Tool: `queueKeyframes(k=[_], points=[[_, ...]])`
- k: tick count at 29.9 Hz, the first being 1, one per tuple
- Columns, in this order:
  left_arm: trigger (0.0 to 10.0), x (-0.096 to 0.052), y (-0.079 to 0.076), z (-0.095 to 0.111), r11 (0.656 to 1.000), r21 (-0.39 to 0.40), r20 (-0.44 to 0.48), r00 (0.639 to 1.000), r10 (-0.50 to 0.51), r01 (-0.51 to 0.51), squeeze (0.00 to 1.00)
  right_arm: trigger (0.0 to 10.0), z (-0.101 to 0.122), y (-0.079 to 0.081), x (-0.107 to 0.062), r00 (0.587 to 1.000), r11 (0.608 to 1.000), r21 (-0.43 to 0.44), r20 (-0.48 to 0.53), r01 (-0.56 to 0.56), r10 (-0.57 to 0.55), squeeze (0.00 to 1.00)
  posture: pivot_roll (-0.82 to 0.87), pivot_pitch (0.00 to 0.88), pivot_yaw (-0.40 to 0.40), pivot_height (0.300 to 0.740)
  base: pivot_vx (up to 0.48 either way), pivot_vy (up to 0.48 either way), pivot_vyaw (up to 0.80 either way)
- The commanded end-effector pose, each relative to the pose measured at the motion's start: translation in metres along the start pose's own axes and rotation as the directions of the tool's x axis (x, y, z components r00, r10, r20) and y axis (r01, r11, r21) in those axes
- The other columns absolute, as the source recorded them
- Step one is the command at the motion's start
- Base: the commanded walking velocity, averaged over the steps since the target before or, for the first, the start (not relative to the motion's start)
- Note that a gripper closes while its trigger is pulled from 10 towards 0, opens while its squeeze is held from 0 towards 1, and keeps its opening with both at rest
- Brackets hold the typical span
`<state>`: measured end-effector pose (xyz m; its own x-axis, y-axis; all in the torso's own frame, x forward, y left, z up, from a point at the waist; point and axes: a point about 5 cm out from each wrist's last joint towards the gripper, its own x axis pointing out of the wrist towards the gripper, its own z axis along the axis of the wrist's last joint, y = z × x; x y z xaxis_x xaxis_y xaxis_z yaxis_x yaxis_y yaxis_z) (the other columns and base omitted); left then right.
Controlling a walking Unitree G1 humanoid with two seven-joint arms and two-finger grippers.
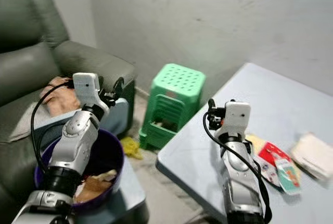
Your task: Picking trash to rubbish bin
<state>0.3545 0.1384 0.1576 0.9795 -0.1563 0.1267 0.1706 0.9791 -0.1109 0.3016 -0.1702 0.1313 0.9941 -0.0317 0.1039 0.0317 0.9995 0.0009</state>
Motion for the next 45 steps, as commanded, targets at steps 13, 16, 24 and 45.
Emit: queueKeyframes(k=[13,16,24,45], points=[[10.0,-0.0008,-0.0042,0.0053,0.999,0.01,0.03,0.999,-0.04,0.039,0.0,10.0,0.0043,-0.0026,-0.0003,1.0,1.0,-0.003,0.014,0.015,-0.015,0.0,-0.04,0.0,-0.052,0.74,0.0,0.0,-0.76],[10.0,-0.0013,0.0,0.0076,0.999,0.041,0.038,0.999,-0.033,0.032,0.0,10.0,0.0043,-0.0022,0.0008,1.0,1.0,-0.001,0.015,0.019,-0.019,0.0,-0.04,0.0,-0.049,0.74,0.0,0.0,-0.76],[10.0,-0.0027,0.0017,0.0093,0.999,0.041,0.041,0.999,-0.03,0.028,0.0,10.0,0.0038,-0.0025,0.0024,1.0,1.0,0.005,0.01,0.026,-0.026,0.0,-0.02,0.0,-0.051,0.74,0.0,0.0,-0.76],[10.0,-0.0054,-0.0031,0.0077,0.997,0.027,0.027,0.997,-0.076,0.075,0.0,10.0,-0.0009,0.0039,-0.0041,1.0,0.998,0.065,-0.005,0.019,-0.018,0.0,-0.04,0.0,-0.024,0.74,0.012,-0.012,-0.11]])
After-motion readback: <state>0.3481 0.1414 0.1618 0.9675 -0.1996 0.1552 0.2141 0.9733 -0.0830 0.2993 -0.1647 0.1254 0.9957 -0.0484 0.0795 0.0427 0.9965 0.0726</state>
